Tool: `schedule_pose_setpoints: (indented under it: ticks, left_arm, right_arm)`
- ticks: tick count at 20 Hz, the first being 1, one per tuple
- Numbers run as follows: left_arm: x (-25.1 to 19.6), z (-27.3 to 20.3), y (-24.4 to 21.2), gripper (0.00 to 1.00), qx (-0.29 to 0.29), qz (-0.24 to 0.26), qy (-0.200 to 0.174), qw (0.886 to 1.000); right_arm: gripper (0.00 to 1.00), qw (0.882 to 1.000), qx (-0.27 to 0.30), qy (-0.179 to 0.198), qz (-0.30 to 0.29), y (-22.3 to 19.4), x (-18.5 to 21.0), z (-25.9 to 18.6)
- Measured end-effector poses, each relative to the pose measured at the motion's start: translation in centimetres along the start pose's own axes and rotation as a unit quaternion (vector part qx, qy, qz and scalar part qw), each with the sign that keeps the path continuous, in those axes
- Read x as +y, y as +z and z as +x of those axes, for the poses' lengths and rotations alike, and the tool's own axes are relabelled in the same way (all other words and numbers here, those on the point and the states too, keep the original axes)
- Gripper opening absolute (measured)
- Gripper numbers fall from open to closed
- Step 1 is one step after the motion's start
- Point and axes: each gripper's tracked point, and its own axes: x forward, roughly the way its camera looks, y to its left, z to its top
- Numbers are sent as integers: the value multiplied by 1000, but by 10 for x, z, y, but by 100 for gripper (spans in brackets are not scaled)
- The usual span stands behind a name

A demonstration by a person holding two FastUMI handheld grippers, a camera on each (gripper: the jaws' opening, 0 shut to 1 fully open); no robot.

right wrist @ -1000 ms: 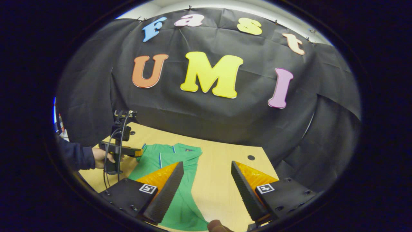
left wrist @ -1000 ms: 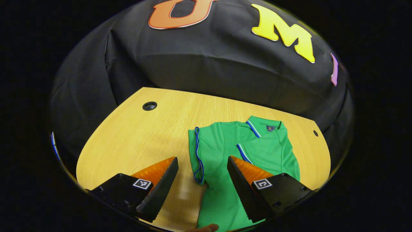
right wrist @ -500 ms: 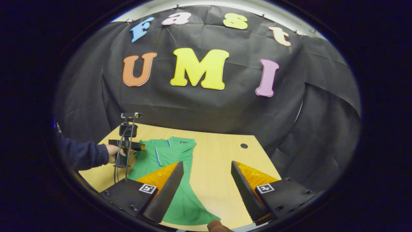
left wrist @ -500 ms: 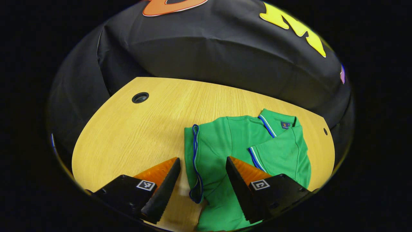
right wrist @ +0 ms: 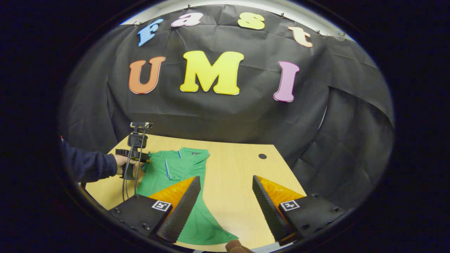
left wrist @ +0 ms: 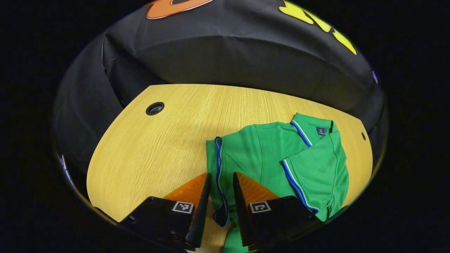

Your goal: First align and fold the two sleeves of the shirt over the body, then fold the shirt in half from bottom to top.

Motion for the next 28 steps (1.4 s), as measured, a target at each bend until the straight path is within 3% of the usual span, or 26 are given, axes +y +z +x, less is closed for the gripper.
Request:
schedule_pose_setpoints:
  ticks: [1, 2, 8, 10, 17, 23, 28]
  left_arm:
    - [0, 3, -4, 31, 15, 1, 3, 1000]
    - [-1, 2, 1, 39, 9, 7, 1, 1000]
    - [-10, 10, 3, 11, 25, 42, -7, 999]
    - [-8, 8, 3, 6, 32, 35, -7, 999]
    - [-32, -23, 30, 5, -1, 46, -18, 999]
    - [-110, -47, 48, 5, -37, 113, -57, 991]
    - [-170, -51, 34, 5, -35, 139, -79, 987]
  right_arm:
    - [96, 1000, -1, 2, -2, 1, 1, 0]
    - [95, 1000, -1, 3, -4, 0, 1, 1]
    - [96, 1000, 0, 14, -7, 2, 0, 5]
    - [95, 1000, 0, 17, -9, 2, -2, 6]
    - [95, 999, -6, 32, -13, 7, -8, 13]
    - [95, 999, -3, 41, -9, 4, -17, 20]
    - [95, 999, 8, 33, -4, -9, -41, 25]
